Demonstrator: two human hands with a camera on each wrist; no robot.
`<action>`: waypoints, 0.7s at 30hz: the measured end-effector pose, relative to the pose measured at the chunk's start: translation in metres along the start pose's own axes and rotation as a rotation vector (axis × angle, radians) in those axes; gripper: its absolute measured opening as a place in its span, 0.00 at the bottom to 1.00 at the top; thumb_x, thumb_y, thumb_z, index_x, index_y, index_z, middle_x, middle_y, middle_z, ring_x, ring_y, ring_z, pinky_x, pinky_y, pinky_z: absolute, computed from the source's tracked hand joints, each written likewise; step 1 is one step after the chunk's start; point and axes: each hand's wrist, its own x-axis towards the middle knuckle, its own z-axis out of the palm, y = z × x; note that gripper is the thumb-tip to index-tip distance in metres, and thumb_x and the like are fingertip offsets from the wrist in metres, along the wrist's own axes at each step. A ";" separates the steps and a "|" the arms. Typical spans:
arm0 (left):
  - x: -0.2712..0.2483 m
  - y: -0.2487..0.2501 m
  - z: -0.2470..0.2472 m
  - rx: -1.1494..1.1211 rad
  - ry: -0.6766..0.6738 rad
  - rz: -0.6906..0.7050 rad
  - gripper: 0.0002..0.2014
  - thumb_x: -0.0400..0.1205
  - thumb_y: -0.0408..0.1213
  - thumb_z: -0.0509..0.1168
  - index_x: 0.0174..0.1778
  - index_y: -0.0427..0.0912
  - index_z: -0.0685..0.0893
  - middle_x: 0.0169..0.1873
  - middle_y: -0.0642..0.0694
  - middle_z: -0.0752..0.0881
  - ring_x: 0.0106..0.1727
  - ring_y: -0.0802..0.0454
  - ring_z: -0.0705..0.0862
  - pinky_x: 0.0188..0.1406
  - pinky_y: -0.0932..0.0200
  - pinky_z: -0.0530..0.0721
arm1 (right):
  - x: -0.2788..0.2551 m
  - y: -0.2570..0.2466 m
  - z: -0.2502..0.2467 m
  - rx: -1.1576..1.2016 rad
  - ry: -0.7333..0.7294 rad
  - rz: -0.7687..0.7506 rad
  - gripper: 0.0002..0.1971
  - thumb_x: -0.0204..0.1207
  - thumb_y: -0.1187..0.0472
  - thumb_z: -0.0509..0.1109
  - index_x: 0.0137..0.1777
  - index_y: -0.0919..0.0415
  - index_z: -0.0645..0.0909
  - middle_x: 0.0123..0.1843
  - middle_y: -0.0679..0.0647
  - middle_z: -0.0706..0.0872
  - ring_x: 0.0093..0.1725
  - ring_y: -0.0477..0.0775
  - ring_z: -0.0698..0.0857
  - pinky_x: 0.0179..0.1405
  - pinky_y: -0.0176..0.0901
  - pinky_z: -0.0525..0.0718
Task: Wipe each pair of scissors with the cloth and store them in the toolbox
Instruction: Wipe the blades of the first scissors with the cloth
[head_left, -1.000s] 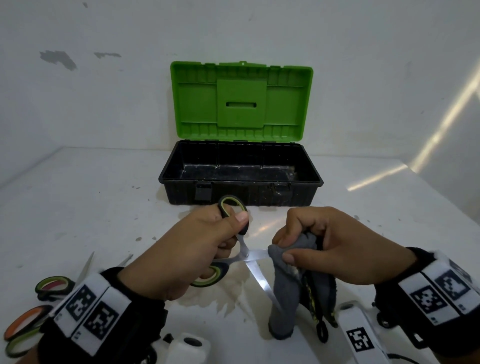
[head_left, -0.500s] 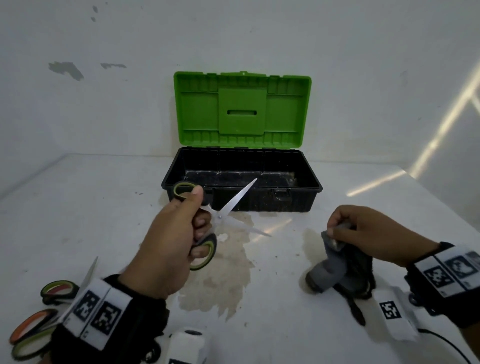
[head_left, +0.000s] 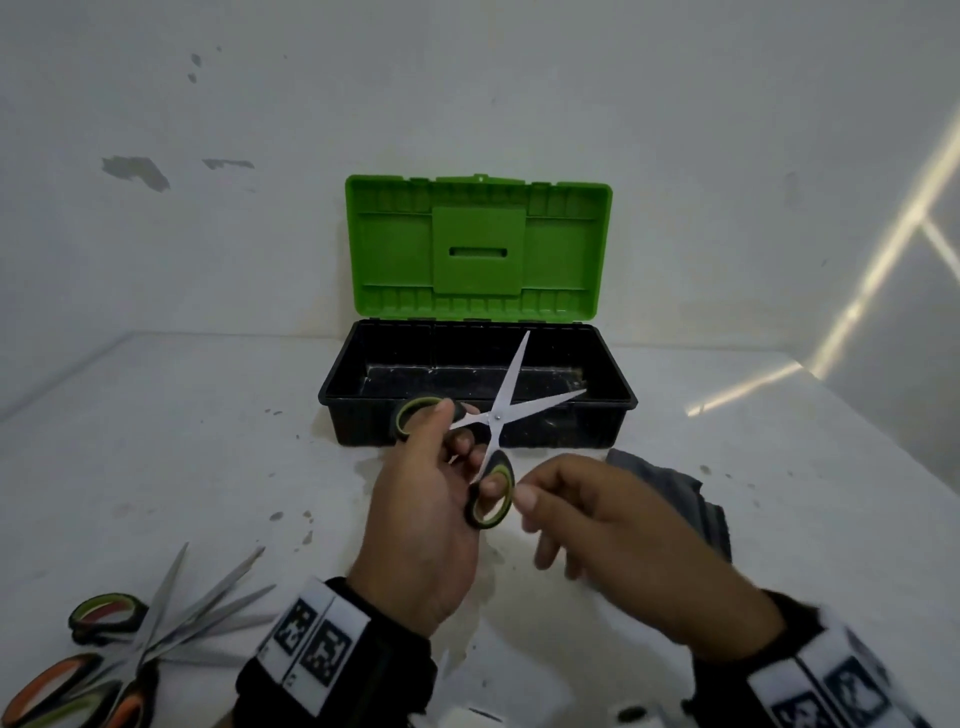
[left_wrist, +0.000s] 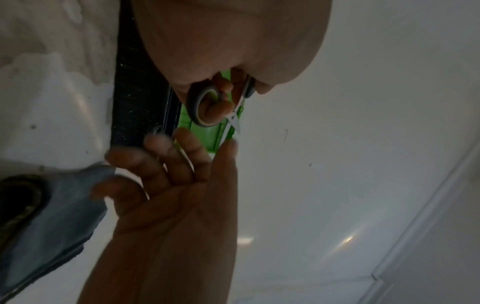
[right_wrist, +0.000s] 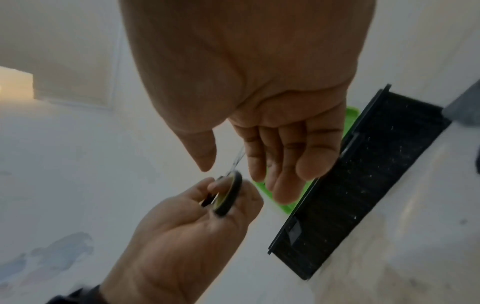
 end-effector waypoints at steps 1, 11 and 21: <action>-0.002 -0.002 0.000 0.001 -0.002 -0.006 0.10 0.86 0.45 0.62 0.44 0.43 0.77 0.32 0.48 0.71 0.33 0.52 0.70 0.34 0.54 0.72 | 0.001 -0.003 0.008 0.065 0.008 0.021 0.15 0.76 0.41 0.68 0.46 0.53 0.83 0.40 0.49 0.90 0.34 0.46 0.89 0.35 0.46 0.87; -0.012 0.010 -0.019 0.351 0.001 0.131 0.12 0.86 0.47 0.61 0.51 0.44 0.86 0.40 0.43 0.83 0.43 0.47 0.83 0.36 0.50 0.83 | 0.004 0.000 0.028 0.438 0.089 0.068 0.09 0.81 0.61 0.69 0.47 0.68 0.83 0.36 0.60 0.90 0.29 0.58 0.86 0.28 0.45 0.84; -0.021 0.018 -0.045 0.931 -0.034 0.389 0.04 0.81 0.44 0.69 0.46 0.51 0.88 0.33 0.48 0.89 0.31 0.56 0.86 0.27 0.59 0.82 | 0.006 0.007 0.026 0.648 0.204 0.115 0.07 0.79 0.65 0.70 0.49 0.72 0.84 0.36 0.63 0.88 0.30 0.58 0.86 0.28 0.44 0.85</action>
